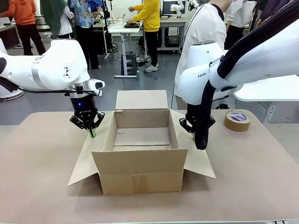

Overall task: Wrap the clocks to prevent damage.
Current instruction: Once the human has placed the objects inside and stepped back, release both hands from the side flaps of the Package Box.

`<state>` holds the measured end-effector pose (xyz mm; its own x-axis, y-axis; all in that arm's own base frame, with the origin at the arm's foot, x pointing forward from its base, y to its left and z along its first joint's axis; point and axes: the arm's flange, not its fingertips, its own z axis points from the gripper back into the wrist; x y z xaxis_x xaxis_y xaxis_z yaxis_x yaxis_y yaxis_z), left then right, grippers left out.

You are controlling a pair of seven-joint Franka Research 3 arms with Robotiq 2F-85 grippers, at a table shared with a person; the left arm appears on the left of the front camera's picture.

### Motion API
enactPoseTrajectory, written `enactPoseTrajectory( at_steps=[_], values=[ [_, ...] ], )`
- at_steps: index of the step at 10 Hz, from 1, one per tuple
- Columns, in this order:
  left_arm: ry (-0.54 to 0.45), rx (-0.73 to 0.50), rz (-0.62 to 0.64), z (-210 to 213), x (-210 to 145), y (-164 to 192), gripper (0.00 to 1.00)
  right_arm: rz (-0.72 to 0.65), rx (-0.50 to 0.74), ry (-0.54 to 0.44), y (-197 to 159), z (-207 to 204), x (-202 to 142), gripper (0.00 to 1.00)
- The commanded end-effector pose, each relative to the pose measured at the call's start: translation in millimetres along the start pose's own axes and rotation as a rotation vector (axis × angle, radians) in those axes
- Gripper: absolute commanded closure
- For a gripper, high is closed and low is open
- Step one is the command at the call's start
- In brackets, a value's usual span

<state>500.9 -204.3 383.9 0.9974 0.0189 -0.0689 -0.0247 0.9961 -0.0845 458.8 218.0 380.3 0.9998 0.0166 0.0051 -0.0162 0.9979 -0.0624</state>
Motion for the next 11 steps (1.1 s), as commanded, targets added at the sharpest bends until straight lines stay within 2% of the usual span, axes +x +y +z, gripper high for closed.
enactPoseTrajectory(
  at_steps=[1, 11],
  values=[
    [0.000, -0.001, 0.002, -0.6, 0.2, 0.4, 1.00, -0.013, -0.015, -0.001, -0.2, -3.1, -1.4, 0.99],
    [0.000, -0.001, 0.002, -0.6, 0.2, 0.4, 1.00, -0.013, -0.015, -0.001, -0.2, -3.1, -1.4, 0.99]
  ],
)
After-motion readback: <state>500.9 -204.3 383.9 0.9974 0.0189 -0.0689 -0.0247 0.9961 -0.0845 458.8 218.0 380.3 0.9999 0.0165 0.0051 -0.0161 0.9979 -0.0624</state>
